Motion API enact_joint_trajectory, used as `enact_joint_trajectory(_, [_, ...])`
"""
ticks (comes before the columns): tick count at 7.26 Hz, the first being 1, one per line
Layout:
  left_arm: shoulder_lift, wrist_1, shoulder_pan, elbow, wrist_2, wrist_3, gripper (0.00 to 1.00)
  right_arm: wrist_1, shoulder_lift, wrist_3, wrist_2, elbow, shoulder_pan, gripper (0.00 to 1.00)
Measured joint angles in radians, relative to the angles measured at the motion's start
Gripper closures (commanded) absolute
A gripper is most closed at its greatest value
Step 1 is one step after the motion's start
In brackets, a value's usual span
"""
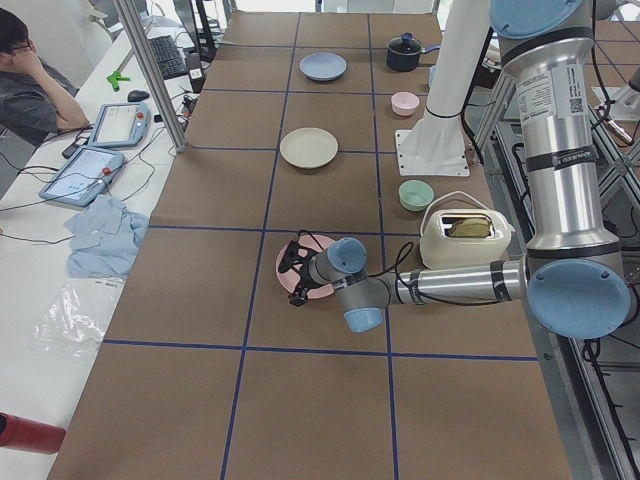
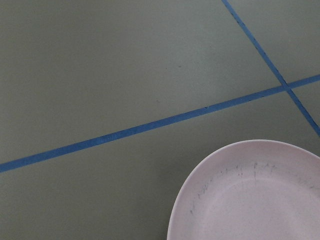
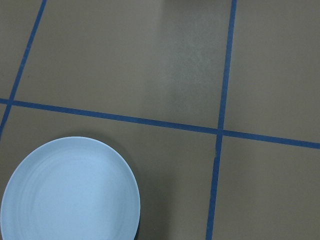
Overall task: Stack three plates with pink and blue
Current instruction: 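Grip the rim of the pink plate with the left gripper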
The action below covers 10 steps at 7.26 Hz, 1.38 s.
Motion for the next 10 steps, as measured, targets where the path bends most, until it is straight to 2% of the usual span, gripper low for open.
enact_joint_trajectory(2, [0.001,0.0,0.087,0.018,0.103,-0.051,0.34,0.0,-0.001,0.0,0.0,-0.001,0.0,0.0])
enact_joint_trajectory(4, [0.005,0.0,0.131,0.034,0.145,-0.057,0.8,0.0,-0.001,0.0,0.0,0.0,0.0,0.0])
enact_joint_trajectory(5, [0.007,0.0,0.143,0.038,0.151,-0.057,1.0,0.0,-0.001,0.0,0.0,0.001,0.0,0.0])
enact_joint_trajectory(8, [0.009,-0.003,0.151,0.023,0.147,-0.051,1.0,0.0,-0.001,0.001,0.0,-0.001,0.0,0.0])
enact_joint_trajectory(10, [0.014,0.001,0.14,-0.057,0.105,-0.056,1.0,0.0,-0.001,0.001,0.0,-0.001,0.0,0.0])
